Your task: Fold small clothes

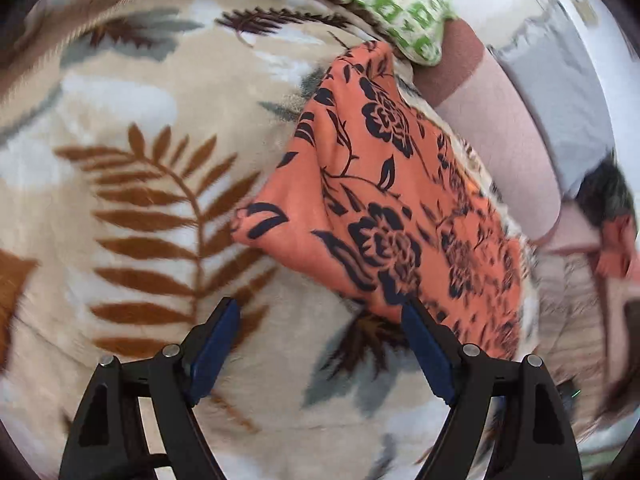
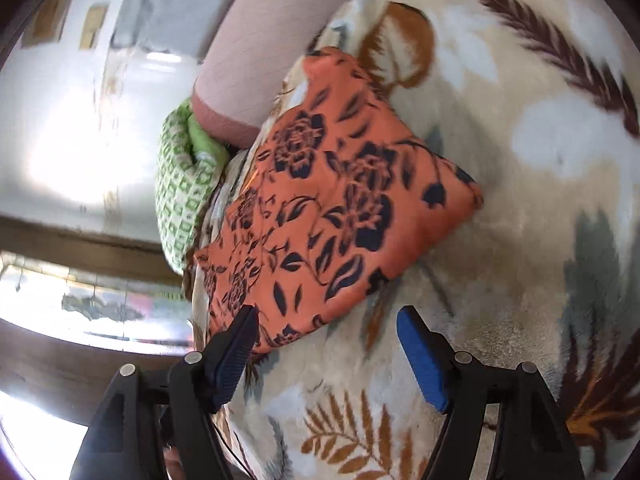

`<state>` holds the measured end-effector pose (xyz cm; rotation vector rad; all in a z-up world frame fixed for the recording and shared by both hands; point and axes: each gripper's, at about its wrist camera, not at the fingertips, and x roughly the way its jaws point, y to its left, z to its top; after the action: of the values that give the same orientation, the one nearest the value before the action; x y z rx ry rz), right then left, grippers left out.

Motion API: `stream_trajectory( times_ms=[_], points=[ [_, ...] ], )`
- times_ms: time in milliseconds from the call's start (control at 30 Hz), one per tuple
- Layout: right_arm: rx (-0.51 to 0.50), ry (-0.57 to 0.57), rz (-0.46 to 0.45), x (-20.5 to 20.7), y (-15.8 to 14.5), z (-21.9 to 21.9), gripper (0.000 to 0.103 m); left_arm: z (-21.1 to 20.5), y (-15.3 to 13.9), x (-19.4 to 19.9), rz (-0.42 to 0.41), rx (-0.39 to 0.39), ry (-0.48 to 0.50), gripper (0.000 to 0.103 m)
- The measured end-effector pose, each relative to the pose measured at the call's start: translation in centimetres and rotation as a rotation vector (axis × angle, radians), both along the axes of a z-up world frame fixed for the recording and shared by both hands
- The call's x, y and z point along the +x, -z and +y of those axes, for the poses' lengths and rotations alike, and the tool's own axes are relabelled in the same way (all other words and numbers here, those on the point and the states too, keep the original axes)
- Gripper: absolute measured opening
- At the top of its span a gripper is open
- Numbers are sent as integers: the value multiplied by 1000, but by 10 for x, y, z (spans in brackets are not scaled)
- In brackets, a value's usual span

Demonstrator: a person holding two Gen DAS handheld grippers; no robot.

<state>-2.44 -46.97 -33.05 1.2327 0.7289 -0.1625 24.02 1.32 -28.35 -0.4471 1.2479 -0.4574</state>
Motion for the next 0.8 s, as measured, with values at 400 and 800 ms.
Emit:
stream_trajectory(
  times_ms=[400, 800],
  points=[
    [86, 183, -140, 59, 24, -20, 56, -34, 22, 42, 0, -206, -209, 57],
    [-161, 85, -132, 3, -48, -1, 13, -28, -37, -22, -177, -67, -13, 17]
  ],
)
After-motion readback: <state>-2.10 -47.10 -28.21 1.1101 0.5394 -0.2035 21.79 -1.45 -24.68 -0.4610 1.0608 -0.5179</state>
